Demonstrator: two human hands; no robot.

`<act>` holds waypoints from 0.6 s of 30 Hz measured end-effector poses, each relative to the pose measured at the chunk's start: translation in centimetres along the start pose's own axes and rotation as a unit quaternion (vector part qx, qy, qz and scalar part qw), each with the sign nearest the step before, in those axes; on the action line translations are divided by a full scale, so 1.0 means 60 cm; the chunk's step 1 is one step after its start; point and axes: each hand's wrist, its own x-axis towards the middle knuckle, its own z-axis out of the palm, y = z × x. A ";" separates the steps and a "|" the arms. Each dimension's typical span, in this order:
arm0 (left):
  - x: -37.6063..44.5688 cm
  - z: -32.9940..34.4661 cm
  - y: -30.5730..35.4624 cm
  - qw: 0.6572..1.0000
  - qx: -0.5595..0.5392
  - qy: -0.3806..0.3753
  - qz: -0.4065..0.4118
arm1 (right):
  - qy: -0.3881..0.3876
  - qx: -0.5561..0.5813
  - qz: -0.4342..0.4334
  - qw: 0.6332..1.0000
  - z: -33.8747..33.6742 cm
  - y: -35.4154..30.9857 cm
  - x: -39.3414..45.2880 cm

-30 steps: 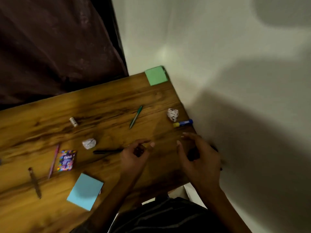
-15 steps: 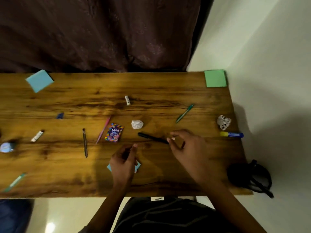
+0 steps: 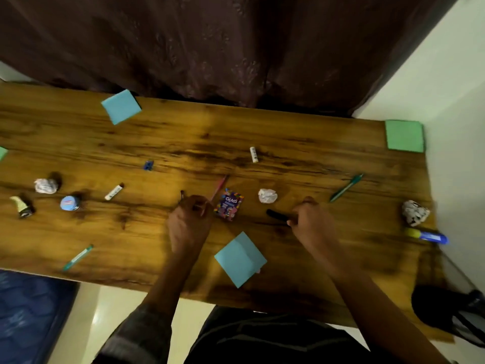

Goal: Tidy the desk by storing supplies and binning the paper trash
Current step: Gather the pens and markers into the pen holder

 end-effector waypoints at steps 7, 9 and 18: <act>0.070 0.020 0.008 0.988 0.116 -0.089 0.053 | -0.003 0.002 0.002 1.000 -0.009 -0.007 0.007; 0.075 0.022 0.014 0.983 0.122 -0.110 0.076 | -0.009 0.002 -0.005 1.000 -0.012 -0.006 0.004; 0.046 -0.002 0.052 0.990 0.011 -0.119 0.078 | 0.091 0.410 0.090 0.903 -0.063 0.032 -0.083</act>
